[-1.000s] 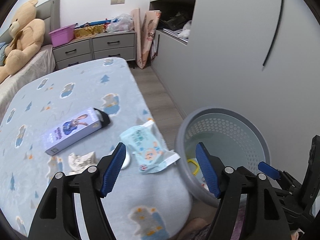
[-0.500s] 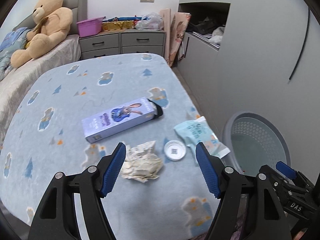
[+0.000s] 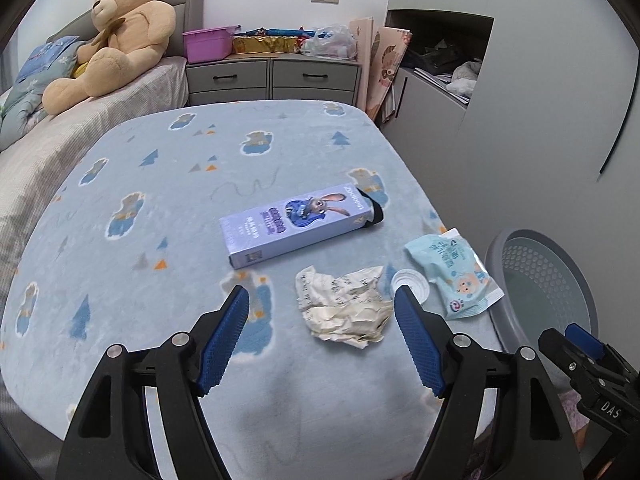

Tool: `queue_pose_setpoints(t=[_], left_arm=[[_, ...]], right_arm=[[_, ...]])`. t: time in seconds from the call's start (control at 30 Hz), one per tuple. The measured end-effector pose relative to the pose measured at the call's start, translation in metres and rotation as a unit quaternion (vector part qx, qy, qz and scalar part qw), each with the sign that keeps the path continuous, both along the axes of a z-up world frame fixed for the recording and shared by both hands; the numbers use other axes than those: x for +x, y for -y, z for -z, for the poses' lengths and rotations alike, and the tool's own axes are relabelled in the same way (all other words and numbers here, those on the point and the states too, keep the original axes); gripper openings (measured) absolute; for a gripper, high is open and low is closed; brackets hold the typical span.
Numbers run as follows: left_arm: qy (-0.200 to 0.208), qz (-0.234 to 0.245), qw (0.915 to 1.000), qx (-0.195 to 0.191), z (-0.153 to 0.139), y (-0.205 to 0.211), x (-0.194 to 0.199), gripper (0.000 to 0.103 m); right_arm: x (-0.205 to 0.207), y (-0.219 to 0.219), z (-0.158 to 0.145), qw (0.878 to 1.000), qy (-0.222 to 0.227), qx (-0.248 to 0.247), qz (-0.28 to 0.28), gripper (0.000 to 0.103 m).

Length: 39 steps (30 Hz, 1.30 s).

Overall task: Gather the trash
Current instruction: 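Move the left tool back over the bed toward the crumpled paper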

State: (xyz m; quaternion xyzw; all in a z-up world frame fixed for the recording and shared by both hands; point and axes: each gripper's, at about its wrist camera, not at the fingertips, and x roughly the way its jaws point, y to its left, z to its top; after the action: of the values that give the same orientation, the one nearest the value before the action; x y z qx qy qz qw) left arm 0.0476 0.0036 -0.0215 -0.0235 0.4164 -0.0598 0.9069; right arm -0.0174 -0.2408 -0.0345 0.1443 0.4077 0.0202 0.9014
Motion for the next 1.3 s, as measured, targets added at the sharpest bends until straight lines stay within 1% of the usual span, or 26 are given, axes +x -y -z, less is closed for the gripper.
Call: queue_pose_setpoints(t=[0.37,0.87,1.13,1.3], left_arm=[[-0.008,-0.009,0.9999,-0.002,0.009,-0.022,-0.008,0.072],[-0.023,-0.004,0.9997,-0.007,0.017,-0.031,-0.012,0.072],[-0.049,0.009,0.9987,-0.012,0.032,-0.029,-0.011,0.072],[-0.054,0.024,0.9978,-0.029,0.032,-0.019,-0.003,0.072]], right_arm=[[-0.002,-0.023,0.002,1.000,0.000,-0.009,-0.016,0.097],[0.006,-0.037,0.004,1.000,-0.003,-0.011,-0.025,0.097],[0.006,-0.036,0.005,1.000,-0.004,-0.013,-0.022,0.097],[0.007,-0.031,0.007,1.000,-0.007,-0.007,-0.019,0.097]])
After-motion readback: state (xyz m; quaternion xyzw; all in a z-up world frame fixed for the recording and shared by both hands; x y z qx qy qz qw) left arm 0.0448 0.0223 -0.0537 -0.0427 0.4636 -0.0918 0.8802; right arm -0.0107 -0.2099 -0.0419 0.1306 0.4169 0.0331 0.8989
